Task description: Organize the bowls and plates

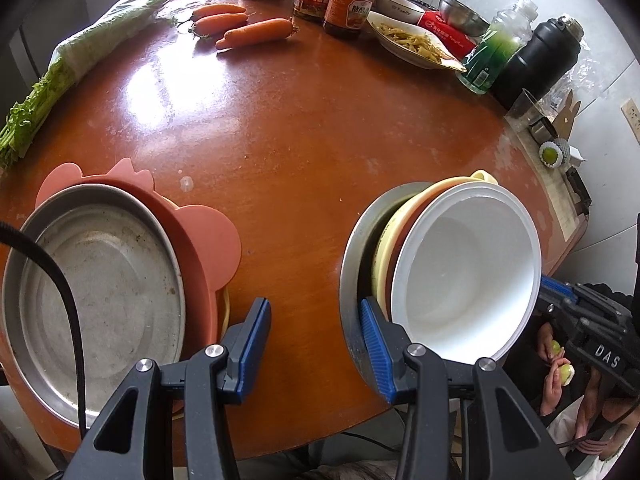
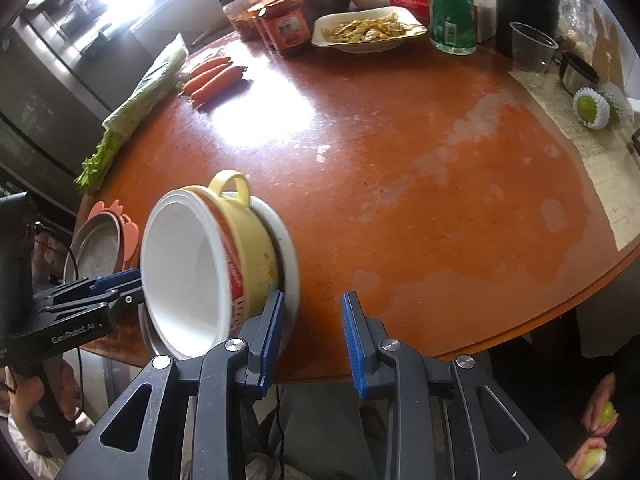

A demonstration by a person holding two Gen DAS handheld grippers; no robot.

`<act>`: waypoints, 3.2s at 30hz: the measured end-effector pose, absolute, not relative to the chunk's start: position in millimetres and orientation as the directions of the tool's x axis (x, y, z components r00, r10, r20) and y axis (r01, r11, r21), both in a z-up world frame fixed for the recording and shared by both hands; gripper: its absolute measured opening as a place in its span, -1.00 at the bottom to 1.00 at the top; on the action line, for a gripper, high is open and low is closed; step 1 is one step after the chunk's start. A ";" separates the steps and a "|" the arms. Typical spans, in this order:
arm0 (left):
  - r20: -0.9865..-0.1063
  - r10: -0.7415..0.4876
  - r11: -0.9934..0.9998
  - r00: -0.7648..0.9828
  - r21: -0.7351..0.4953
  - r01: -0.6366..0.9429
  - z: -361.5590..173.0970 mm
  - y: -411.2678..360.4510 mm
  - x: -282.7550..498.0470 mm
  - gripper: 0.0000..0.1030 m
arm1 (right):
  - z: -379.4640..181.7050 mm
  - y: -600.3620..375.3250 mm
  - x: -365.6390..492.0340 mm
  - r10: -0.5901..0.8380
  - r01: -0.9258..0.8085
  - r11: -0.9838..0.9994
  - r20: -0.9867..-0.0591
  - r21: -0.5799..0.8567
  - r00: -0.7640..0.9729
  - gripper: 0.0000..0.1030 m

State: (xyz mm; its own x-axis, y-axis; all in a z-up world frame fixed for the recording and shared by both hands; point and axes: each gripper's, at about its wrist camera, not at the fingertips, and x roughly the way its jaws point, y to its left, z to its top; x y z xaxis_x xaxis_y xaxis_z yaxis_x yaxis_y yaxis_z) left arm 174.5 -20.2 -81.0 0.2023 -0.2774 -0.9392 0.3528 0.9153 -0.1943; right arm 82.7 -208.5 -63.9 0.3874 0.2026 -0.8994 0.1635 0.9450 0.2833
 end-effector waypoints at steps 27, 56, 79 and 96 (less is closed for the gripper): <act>-0.921 -0.347 0.905 0.175 -0.280 0.322 -84.0 -27.8 178.3 -0.79 | -77.9 -224.6 83.5 0.391 0.177 0.859 -0.838 0.481 0.380 -0.81; -0.883 -0.370 0.917 0.288 -0.297 0.266 -40.0 15.0 169.3 -0.83 | -30.1 -190.4 92.2 0.351 0.067 0.907 -0.832 0.417 0.429 -0.80; -0.878 -0.226 0.972 0.421 -0.230 0.041 -8.5 147.9 174.9 -0.83 | -12.1 -45.5 165.2 0.414 -0.170 0.910 -0.832 0.378 0.368 -0.78; -0.903 -0.177 0.982 0.392 -0.187 0.012 -33.1 167.3 186.5 -0.82 | -39.9 -21.1 178.6 0.394 -0.178 0.918 -0.863 0.354 0.317 -0.76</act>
